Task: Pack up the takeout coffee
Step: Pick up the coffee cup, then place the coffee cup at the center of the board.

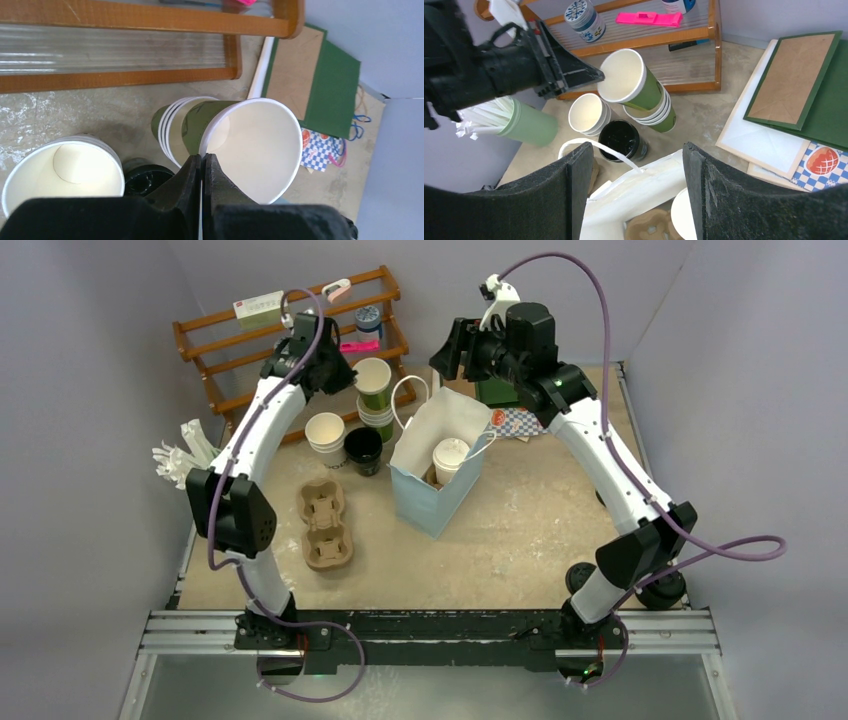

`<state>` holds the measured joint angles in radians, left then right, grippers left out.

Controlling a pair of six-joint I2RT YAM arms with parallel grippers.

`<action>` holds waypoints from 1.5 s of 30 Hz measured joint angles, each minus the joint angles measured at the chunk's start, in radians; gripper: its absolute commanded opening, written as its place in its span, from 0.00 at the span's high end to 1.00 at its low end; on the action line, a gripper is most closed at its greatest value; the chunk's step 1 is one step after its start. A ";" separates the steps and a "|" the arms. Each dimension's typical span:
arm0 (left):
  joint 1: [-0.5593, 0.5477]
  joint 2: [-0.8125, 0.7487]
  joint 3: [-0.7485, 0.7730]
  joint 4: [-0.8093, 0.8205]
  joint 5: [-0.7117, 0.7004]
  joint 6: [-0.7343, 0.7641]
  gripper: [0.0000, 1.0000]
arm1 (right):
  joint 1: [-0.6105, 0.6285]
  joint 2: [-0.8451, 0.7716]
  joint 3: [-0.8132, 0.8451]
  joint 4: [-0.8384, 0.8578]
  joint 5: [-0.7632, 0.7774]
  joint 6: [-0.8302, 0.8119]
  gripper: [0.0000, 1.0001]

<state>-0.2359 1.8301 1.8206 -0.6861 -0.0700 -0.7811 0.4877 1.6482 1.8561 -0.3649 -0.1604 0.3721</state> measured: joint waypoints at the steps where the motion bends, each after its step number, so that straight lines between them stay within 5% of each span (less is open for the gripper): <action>1: 0.000 -0.006 0.018 -0.008 0.003 0.000 1.00 | 0.000 0.000 0.000 -0.001 0.001 -0.003 0.31; 11: 0.001 -0.290 0.012 -0.050 0.021 0.042 1.00 | 0.000 -0.153 -0.069 -0.058 0.079 -0.061 0.31; 19: -0.015 -0.536 -0.037 0.164 0.195 0.085 1.00 | 0.000 -0.424 -0.260 -0.084 0.232 -0.107 0.30; 27: -0.409 -0.348 0.074 0.255 0.289 0.096 1.00 | 0.000 -0.632 -0.359 -0.215 0.566 -0.092 0.29; 34: -0.690 -0.153 0.156 0.141 0.216 0.159 1.00 | -0.007 -0.680 -0.381 -0.538 0.790 0.132 0.20; 40: -0.831 -0.180 0.048 0.121 0.101 0.195 1.00 | -0.105 -0.716 -0.541 -0.663 0.739 0.280 0.13; 45: -0.956 -0.184 -0.111 0.130 0.045 0.200 1.00 | -0.331 -0.617 -0.600 -0.631 0.582 0.317 0.03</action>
<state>-1.1923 1.6459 1.7100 -0.5560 -0.0246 -0.5808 0.1566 1.0313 1.2560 -0.9962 0.4213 0.6888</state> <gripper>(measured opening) 0.028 0.937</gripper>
